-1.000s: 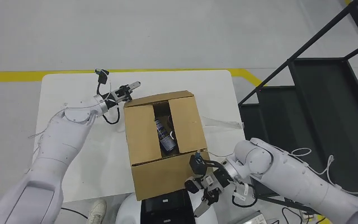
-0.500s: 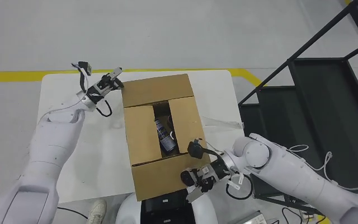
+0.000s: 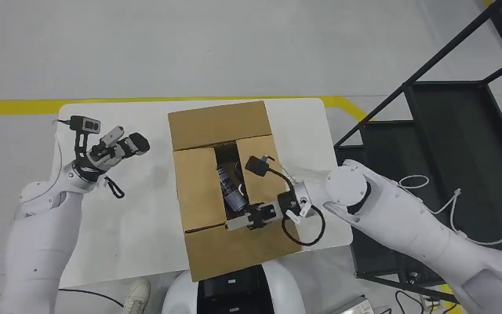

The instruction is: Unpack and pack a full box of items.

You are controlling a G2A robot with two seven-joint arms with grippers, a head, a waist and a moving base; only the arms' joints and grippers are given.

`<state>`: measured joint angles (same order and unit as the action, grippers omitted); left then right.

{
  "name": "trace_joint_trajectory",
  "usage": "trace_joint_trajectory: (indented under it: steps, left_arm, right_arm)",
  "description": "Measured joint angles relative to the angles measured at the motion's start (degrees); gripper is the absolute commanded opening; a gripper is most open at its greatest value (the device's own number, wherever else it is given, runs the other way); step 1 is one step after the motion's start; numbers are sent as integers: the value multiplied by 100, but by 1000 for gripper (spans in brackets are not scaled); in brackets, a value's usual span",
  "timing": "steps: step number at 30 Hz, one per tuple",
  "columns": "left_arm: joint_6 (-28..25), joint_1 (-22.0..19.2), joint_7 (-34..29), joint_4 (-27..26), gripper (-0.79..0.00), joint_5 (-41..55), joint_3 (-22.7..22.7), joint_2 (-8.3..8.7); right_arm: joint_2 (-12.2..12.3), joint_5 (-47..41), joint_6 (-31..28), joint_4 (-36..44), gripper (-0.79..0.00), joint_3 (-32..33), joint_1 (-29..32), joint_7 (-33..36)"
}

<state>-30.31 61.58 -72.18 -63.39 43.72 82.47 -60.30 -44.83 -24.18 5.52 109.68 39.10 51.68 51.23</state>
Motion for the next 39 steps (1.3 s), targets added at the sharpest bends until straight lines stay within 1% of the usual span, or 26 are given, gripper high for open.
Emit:
trace_joint_trajectory:
  steps: [2,6,8,34,39]
  left_arm:
    - [131,98,-319,-40,0,-18,82,41]
    - [527,217,-713,-299,0,68,86,81]
    - [689,239,-871,-479,0,-96,84,113]
    - [691,239,-871,-500,0,-138,87,119]
    - [691,239,-871,-500,0,-138,87,119]
  right_arm:
    - [-133,-75,212,-121,0,-165,-147,-201]
    - [-382,-137,323,-470,0,-472,-373,-446]
    - [-442,-124,344,-555,0,-558,-424,-460]
    - [-438,-119,344,-546,0,-551,-418,-458]
    - [-541,69,594,-508,0,-615,-465,-610]
